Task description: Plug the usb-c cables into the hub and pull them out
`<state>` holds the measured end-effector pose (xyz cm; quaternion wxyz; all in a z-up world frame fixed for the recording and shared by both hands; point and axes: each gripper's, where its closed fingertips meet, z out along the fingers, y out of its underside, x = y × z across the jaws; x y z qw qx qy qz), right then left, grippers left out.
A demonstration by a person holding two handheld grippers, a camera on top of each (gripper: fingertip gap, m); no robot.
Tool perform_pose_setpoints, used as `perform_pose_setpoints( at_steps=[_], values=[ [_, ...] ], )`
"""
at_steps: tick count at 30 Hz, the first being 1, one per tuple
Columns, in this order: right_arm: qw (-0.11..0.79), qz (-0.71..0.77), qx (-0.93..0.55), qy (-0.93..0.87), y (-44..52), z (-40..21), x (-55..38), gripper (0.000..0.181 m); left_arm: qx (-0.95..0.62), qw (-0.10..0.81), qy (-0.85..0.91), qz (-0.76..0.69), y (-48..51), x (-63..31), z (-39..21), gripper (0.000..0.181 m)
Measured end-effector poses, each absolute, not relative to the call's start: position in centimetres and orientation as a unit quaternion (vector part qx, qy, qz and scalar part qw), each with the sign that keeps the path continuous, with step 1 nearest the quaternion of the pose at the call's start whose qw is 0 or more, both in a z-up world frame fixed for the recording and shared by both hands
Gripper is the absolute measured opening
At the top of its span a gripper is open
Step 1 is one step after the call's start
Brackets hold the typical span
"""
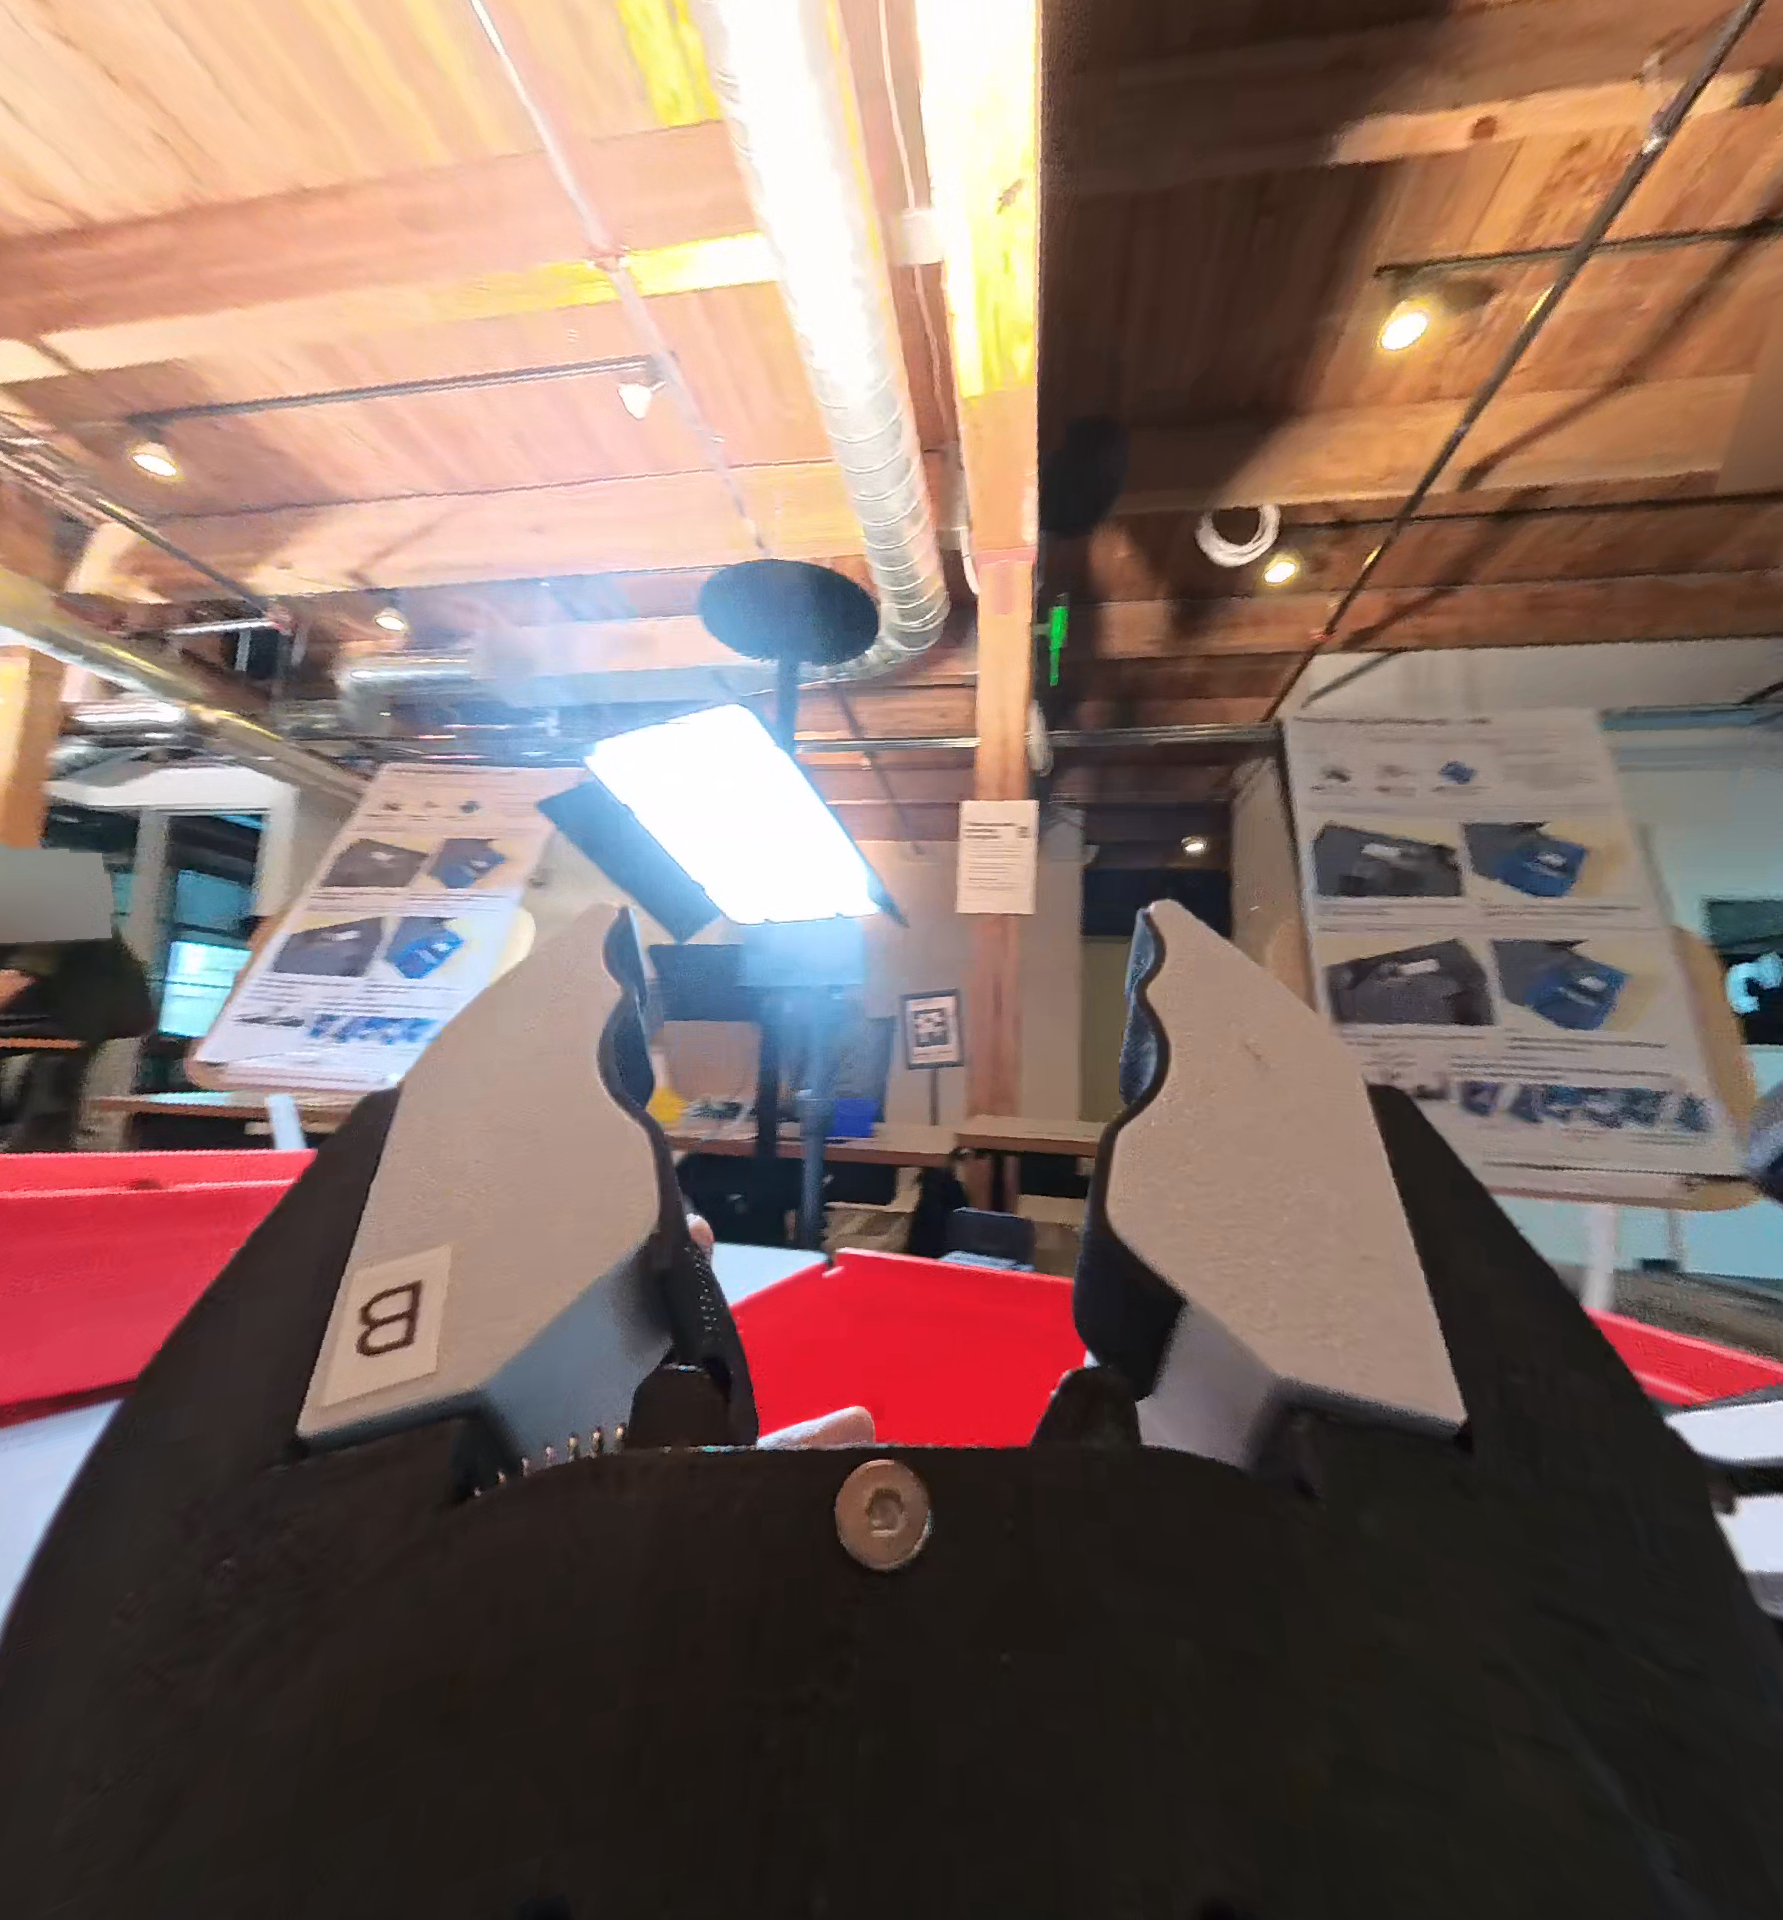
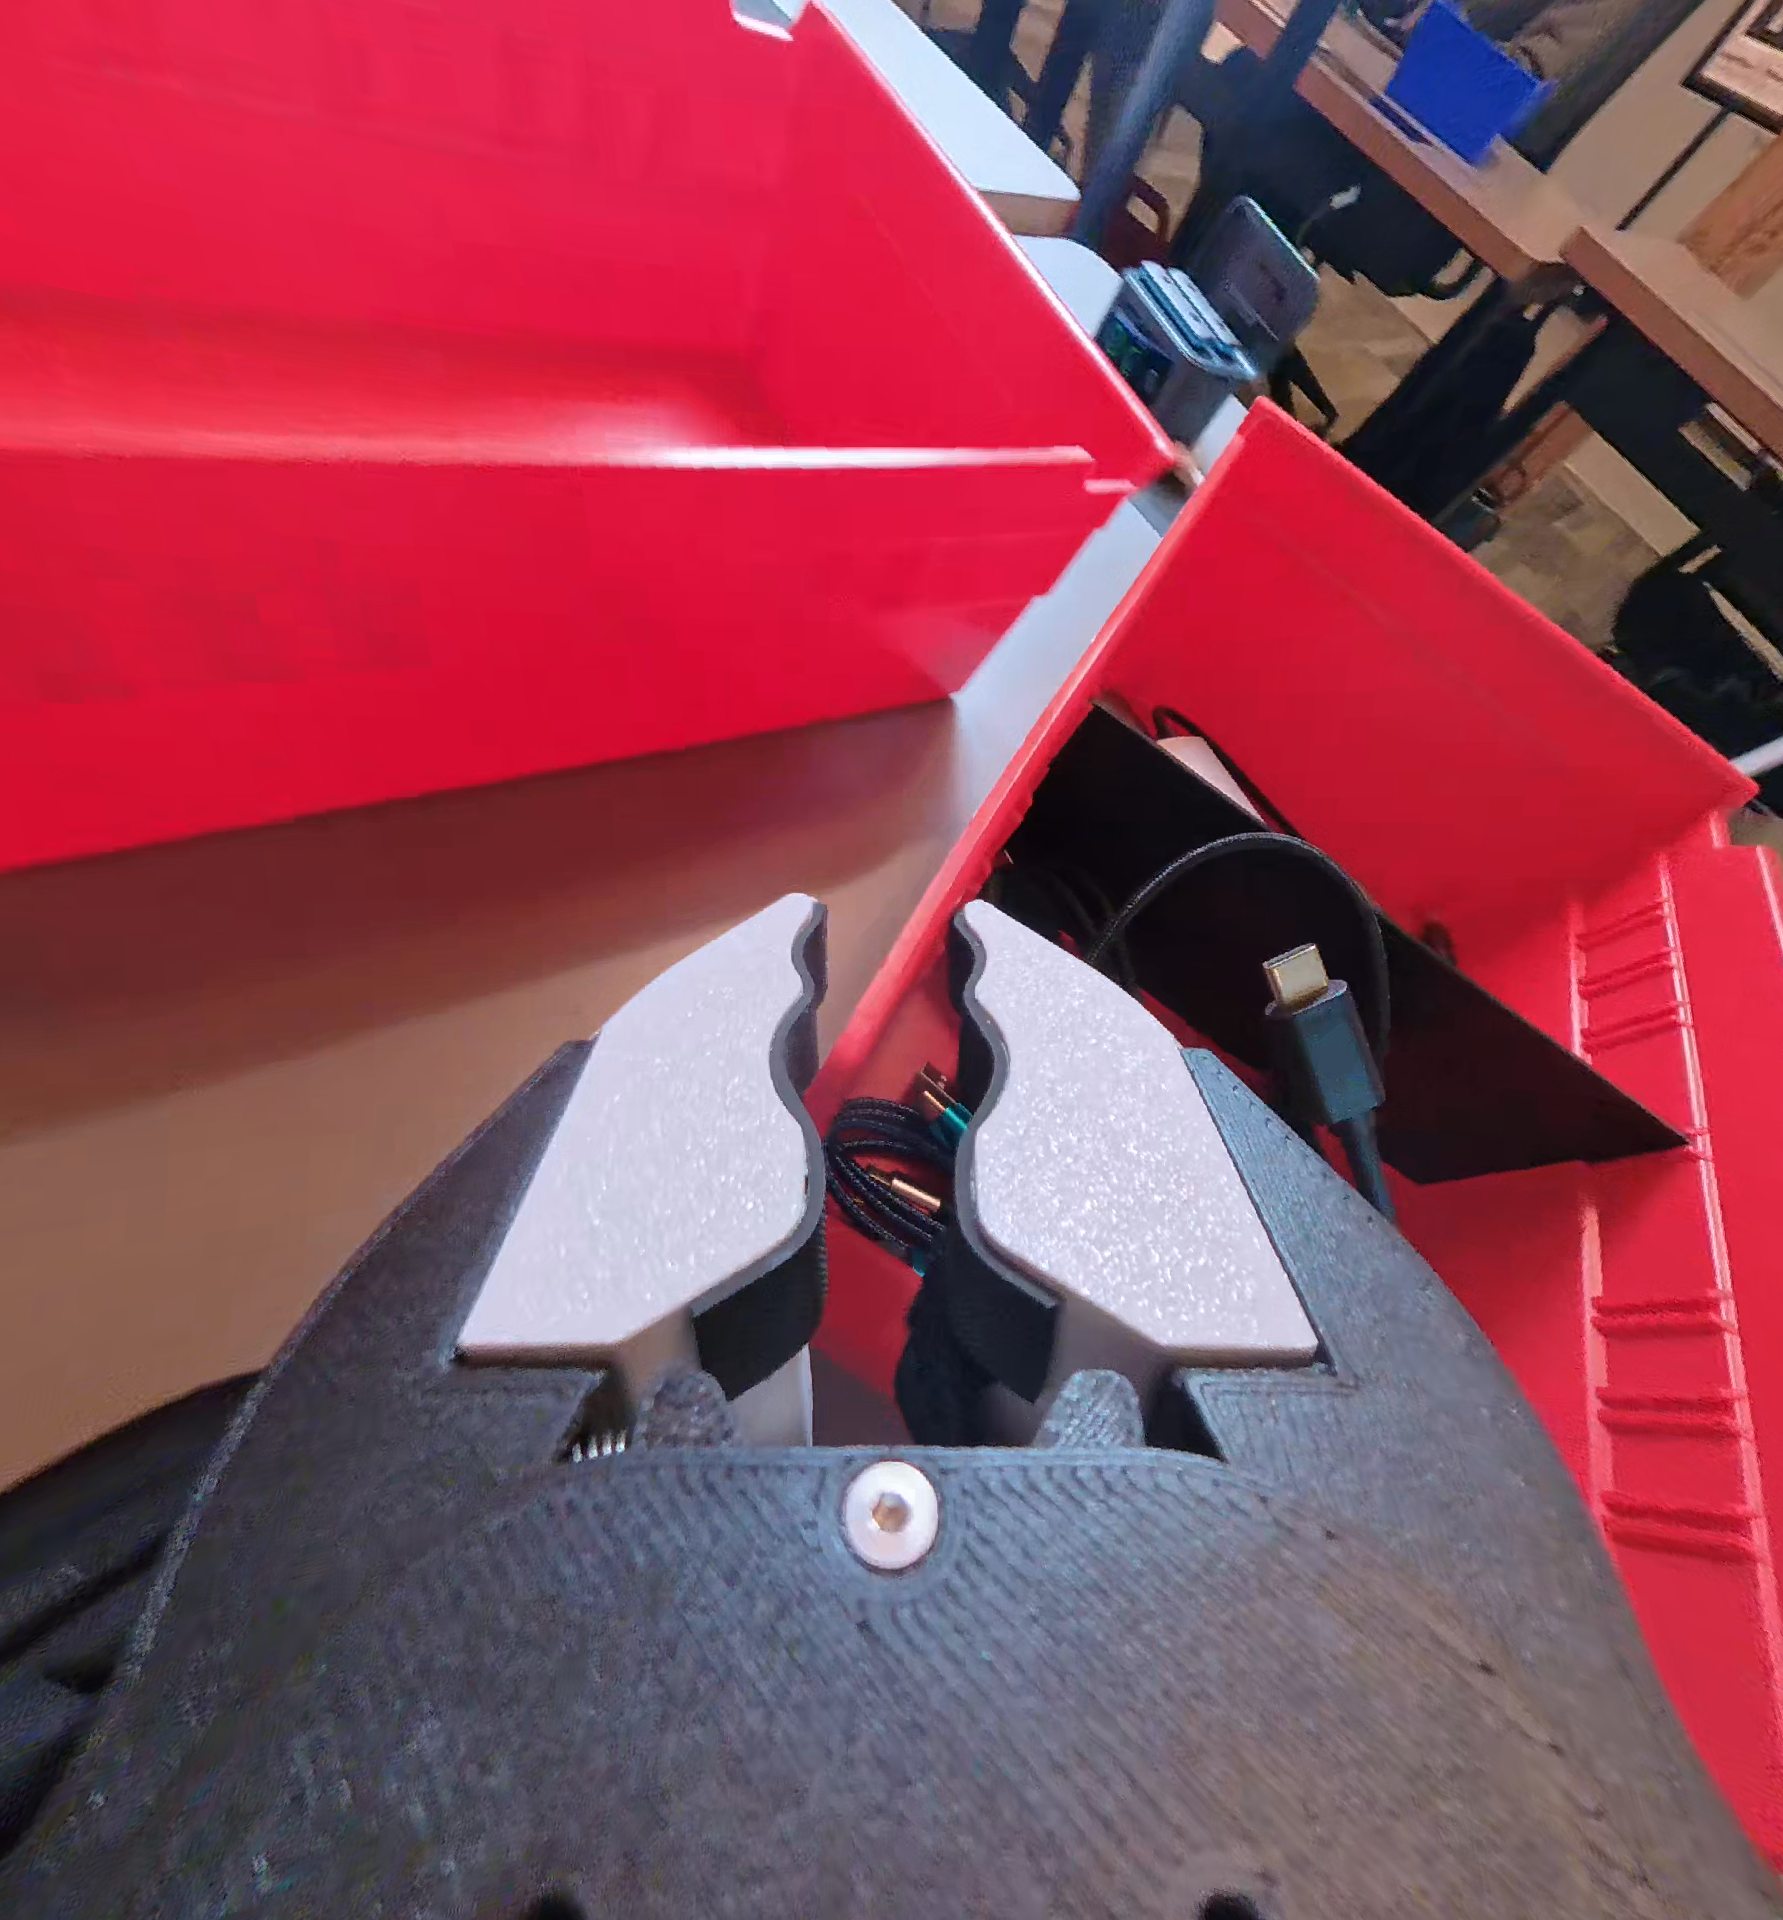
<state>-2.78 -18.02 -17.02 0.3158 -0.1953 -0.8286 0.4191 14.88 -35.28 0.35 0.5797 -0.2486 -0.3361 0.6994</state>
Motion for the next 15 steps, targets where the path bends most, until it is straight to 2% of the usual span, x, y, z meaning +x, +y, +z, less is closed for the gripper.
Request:
perform_pose_setpoints(
  at_steps=[6, 15],
  values=[
    [0.274, 0.475, -0.172, -0.818, -21.5, -16.8, -2.8, 0.028, -0.266, 0.522, -0.418, 0.695, -39.9, 15.4, -2.1, 0.088],
    [0.168, 0.546, -0.13, -0.81, -21.9, -16.4, -1.9, 0.031, -0.363, 0.391, -0.58, 0.616, -45.3, 12.9, -12.3, 0.089]
  ],
)
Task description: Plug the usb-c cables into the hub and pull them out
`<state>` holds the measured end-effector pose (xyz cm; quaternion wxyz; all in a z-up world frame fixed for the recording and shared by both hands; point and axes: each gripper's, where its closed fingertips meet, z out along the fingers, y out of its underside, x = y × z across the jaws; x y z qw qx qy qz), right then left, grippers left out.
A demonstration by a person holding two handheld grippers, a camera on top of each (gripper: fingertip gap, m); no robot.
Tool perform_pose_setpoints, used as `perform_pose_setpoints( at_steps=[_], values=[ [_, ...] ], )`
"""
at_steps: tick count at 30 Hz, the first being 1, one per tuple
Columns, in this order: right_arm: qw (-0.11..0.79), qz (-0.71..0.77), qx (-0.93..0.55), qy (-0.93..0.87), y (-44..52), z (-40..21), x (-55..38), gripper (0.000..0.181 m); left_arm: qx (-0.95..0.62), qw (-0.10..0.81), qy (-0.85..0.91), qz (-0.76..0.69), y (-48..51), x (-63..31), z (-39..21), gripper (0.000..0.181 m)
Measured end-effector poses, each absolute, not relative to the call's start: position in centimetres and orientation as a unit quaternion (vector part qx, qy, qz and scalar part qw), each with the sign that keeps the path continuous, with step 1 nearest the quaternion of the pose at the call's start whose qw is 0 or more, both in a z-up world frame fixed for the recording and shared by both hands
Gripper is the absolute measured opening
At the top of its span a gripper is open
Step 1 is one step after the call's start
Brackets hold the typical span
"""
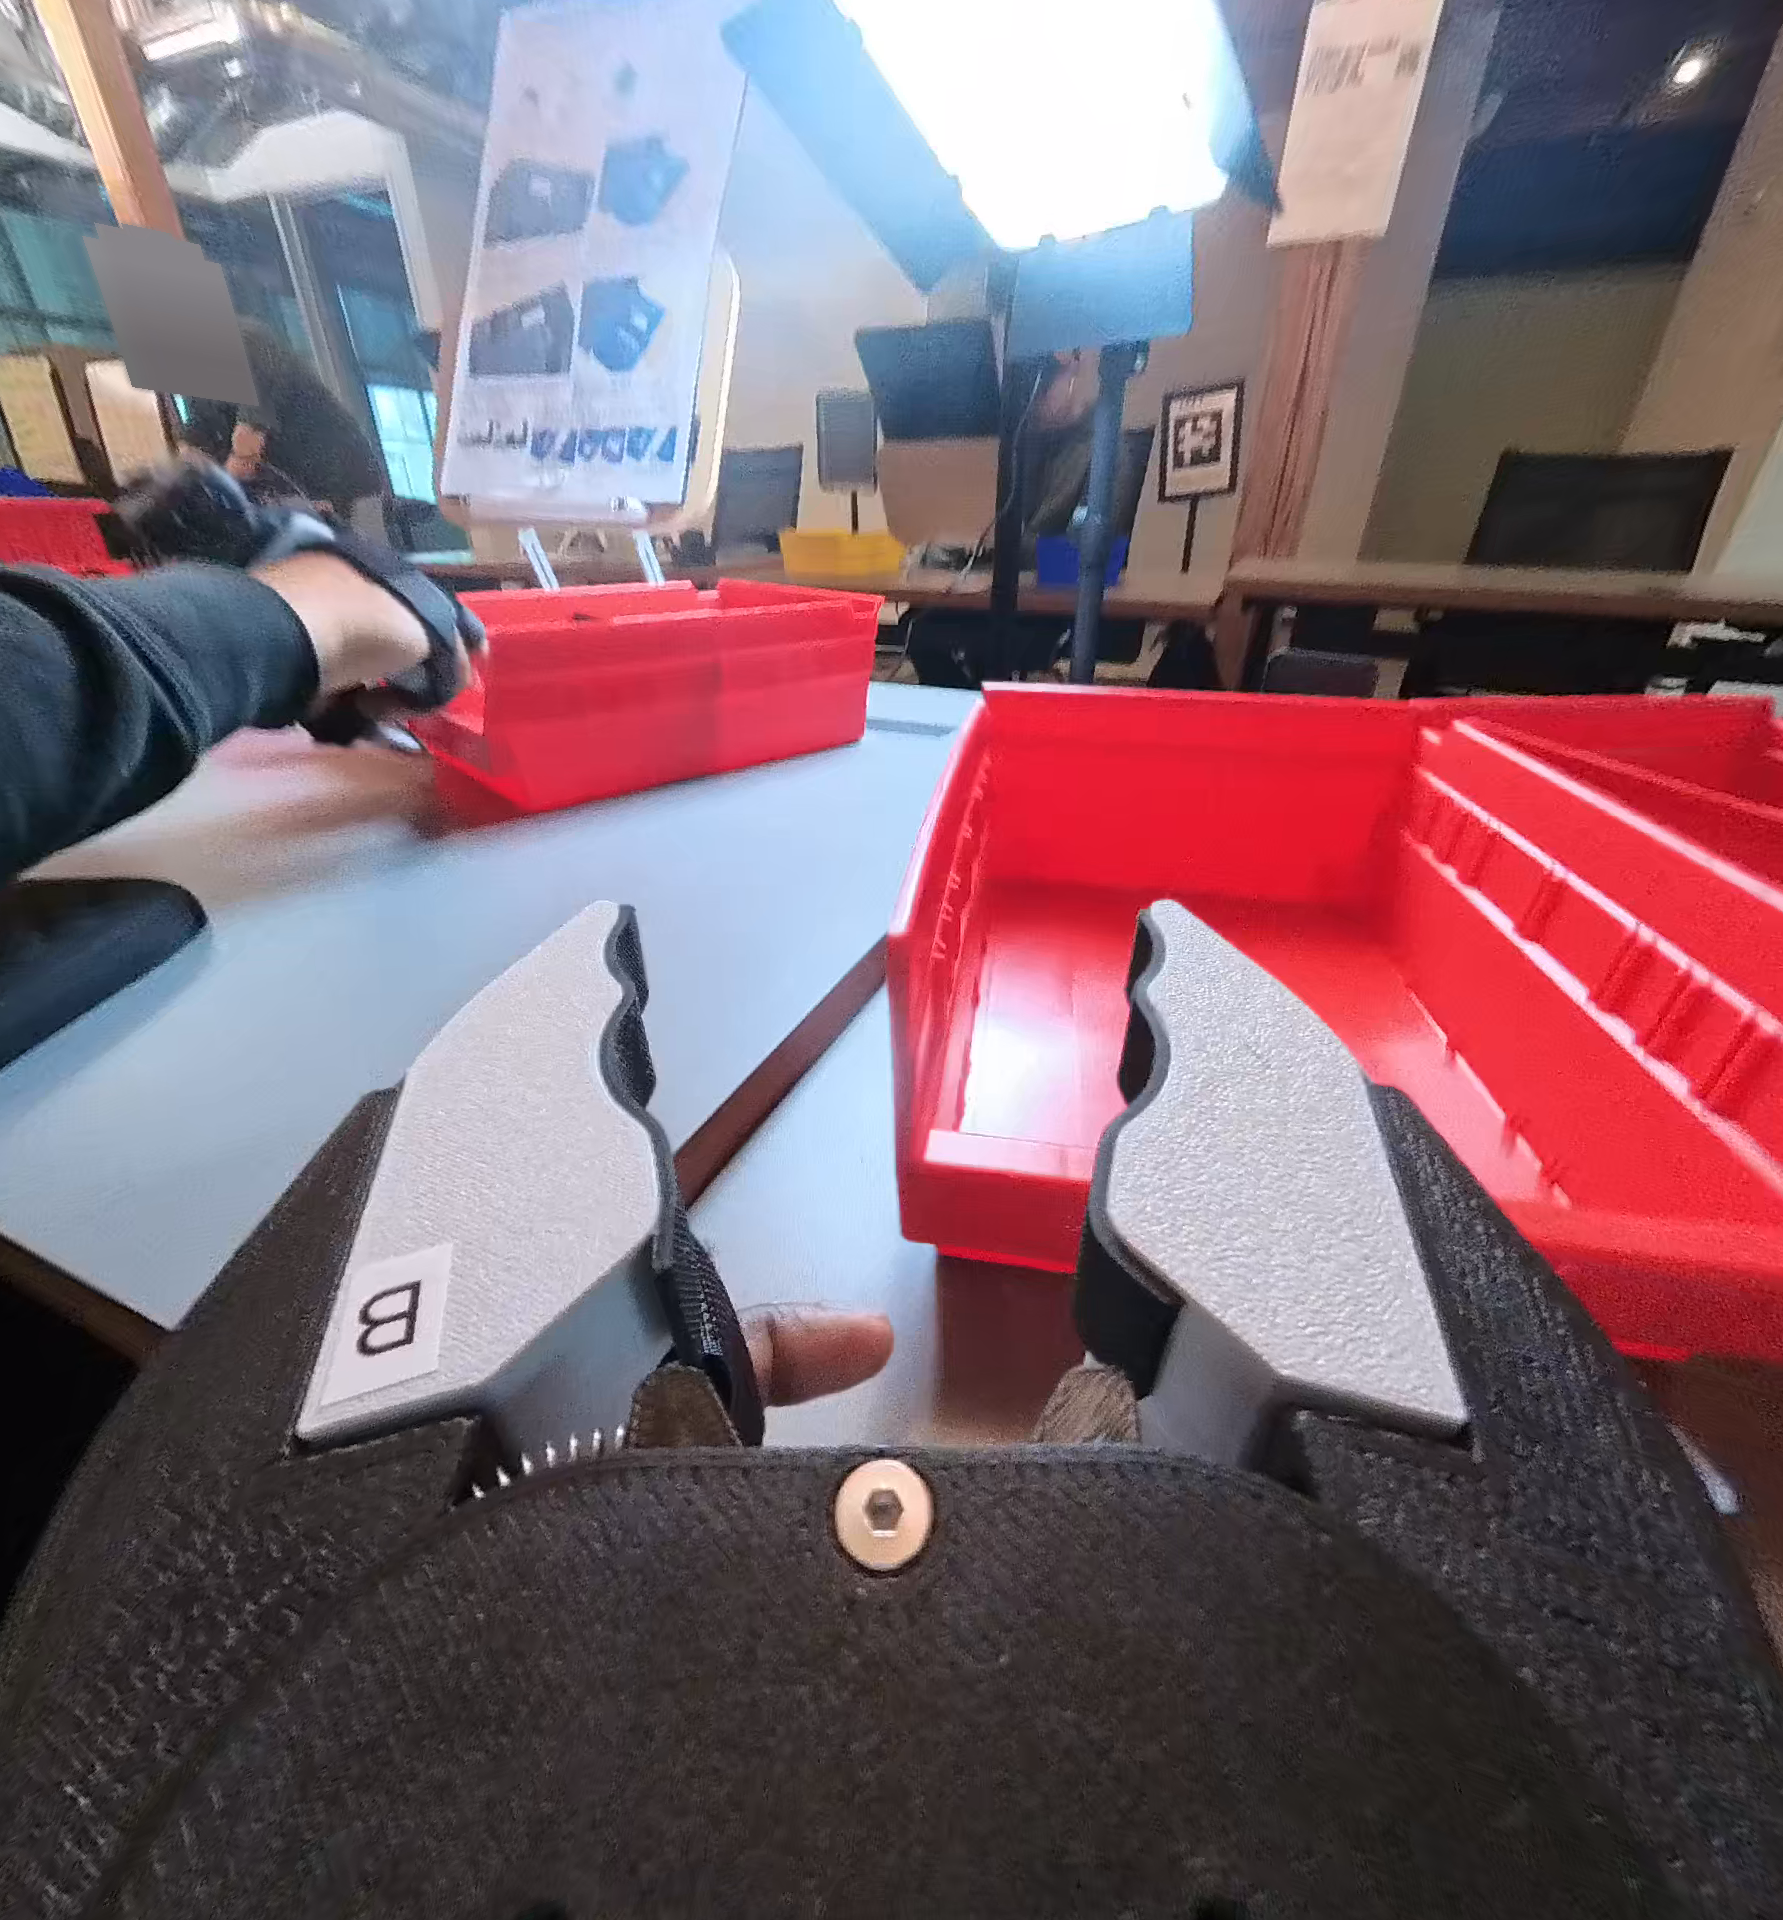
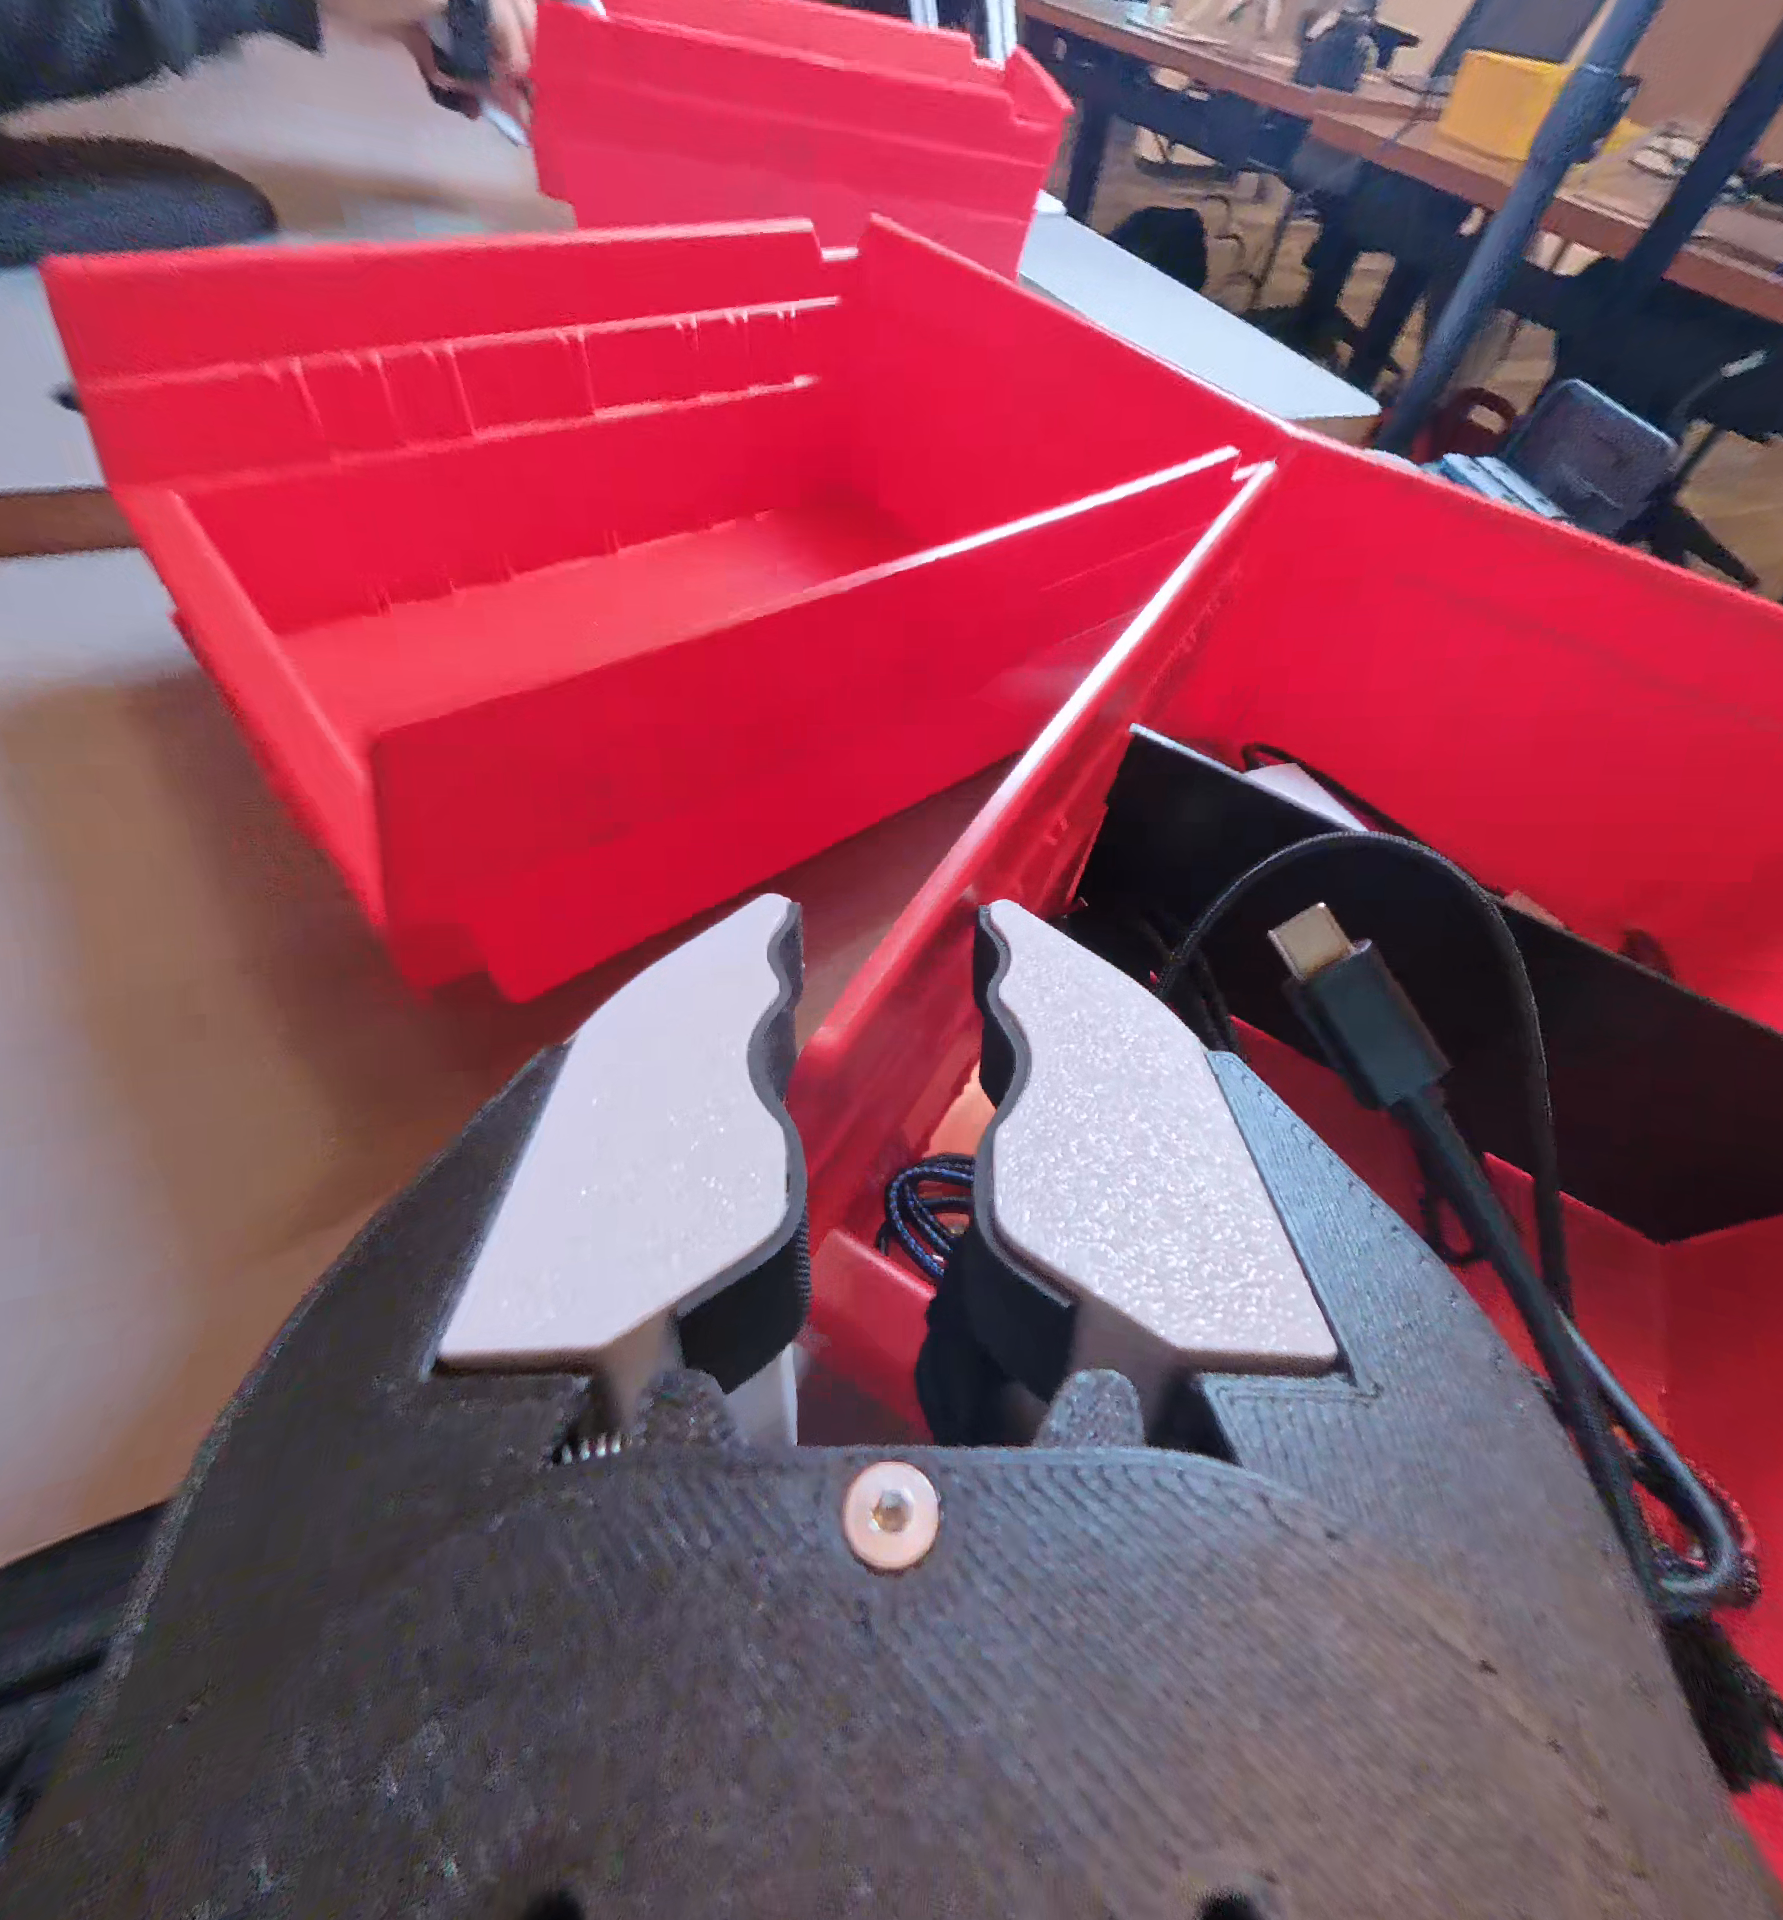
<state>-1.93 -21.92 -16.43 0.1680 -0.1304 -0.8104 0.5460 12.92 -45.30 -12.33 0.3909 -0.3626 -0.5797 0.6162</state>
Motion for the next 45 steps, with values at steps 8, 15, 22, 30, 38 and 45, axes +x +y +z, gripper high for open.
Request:
perform_pose_setpoints(
  at_steps=[8, 15, 22, 30, 38, 45],
  values=[
    [0.178, 0.808, -0.169, -0.536, -18.3, -4.6, 2.8, 0.066, -0.399, 0.368, -0.631, 0.554, -45.7, 11.0, -16.6, 0.088],
    [0.114, 0.65, -0.207, -0.723, -25.8, -14.8, 4.0, 0.077, -0.495, 0.258, -0.619, 0.553, -46.9, 9.1, -18.4, 0.074],
    [0.162, 0.526, -0.263, -0.793, -27.8, -18.4, 1.0, 0.023, -0.47, 0.341, -0.617, 0.531, -45.1, 7.1, -17.3, 0.006],
    [0.303, 0.587, -0.196, -0.725, -24.2, -11.3, 1.2, 0.011, -0.407, 0.331, -0.531, 0.665, -40.5, 10.6, -10.3, 0.006],
    [0.504, 0.613, -0.154, -0.588, -11.4, 0.2, 2.1, 0.011, -0.312, 0.464, -0.346, 0.753, -28.6, 11.6, 3.2, 0.006],
    [0.54, 0.534, -0.285, -0.585, 6.9, -3.5, -0.6, 0.011, -0.432, 0.551, -0.314, 0.641, -11.8, 3.2, 1.6, 0.007]
  ],
)
